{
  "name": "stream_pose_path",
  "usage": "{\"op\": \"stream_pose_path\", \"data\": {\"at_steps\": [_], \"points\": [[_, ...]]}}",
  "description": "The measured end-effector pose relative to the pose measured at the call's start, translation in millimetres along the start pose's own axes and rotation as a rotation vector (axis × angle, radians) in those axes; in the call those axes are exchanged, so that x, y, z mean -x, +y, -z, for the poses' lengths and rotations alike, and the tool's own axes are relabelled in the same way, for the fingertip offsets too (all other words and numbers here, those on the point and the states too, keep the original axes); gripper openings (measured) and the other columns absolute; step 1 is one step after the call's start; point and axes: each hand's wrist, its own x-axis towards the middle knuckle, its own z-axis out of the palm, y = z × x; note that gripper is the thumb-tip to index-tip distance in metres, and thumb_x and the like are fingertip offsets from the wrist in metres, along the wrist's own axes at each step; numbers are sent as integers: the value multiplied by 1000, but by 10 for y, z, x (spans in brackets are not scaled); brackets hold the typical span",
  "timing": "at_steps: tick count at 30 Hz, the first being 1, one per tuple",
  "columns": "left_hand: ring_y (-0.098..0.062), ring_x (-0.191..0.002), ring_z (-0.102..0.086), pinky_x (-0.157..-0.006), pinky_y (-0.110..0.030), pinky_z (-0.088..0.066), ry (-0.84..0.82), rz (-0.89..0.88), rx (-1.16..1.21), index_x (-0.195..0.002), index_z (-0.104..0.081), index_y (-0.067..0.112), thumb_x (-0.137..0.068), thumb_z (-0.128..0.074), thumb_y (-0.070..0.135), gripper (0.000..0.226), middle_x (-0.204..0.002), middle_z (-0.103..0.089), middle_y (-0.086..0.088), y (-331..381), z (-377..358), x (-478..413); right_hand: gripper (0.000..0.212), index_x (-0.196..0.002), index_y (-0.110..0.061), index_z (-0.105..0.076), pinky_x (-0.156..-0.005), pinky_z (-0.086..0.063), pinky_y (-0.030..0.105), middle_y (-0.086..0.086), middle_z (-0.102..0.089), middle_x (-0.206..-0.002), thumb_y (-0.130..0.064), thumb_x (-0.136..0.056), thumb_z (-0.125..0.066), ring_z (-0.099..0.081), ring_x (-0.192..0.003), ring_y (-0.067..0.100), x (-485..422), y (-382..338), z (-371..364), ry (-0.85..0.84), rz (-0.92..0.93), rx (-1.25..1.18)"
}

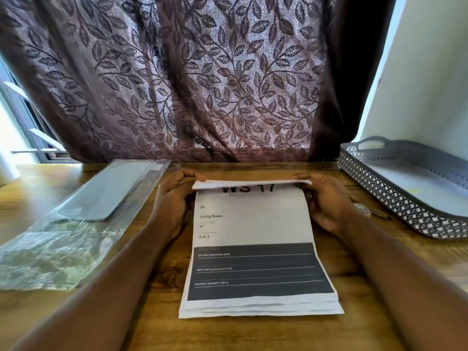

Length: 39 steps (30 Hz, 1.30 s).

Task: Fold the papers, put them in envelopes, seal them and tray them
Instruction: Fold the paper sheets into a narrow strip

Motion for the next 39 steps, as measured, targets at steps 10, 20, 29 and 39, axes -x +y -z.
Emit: {"op": "stream_pose_path", "data": {"at_steps": [10,20,29,39], "points": [[-30,-77,-72,-65,-37,-61,-3,-25,-151,-93,-69,11,-88,-72,9,7,-88,-74,-17,41,-32,28,14,-96,-13,-74,-72,-62,41,8,-77,-94,-3,-93,-65,-72,-87,24,11,-10,-43,60,-4,157],[-2,-77,-68,-72,-34,-57,33,-210,-631,-76,-73,33,-83,-79,27,11,-84,-74,17,35,-37,-35,18,-108,-13,-72,-81,-62,42,4,-78,-96,-4,-93,-67,-75,-92,22,63,-30,-158,100,194,407],[13,-81,-58,-63,-3,-40,19,-504,-792,-91,-72,20,-89,-73,26,6,-85,-64,23,109,-253,134,21,-107,-29,-73,-118,-22,56,-9,-75,-103,-37,-92,-61,-65,-88,9,187,45,-626,211,722,1105],[10,-83,-57,-71,-4,-39,-71,-687,-860,-92,-74,14,-90,-71,18,5,-92,-69,8,116,-231,116,15,-93,-32,-73,-119,-12,52,-13,-75,-85,-39,-96,-60,-67,-84,12,232,48,-789,82,742,1312]]}}
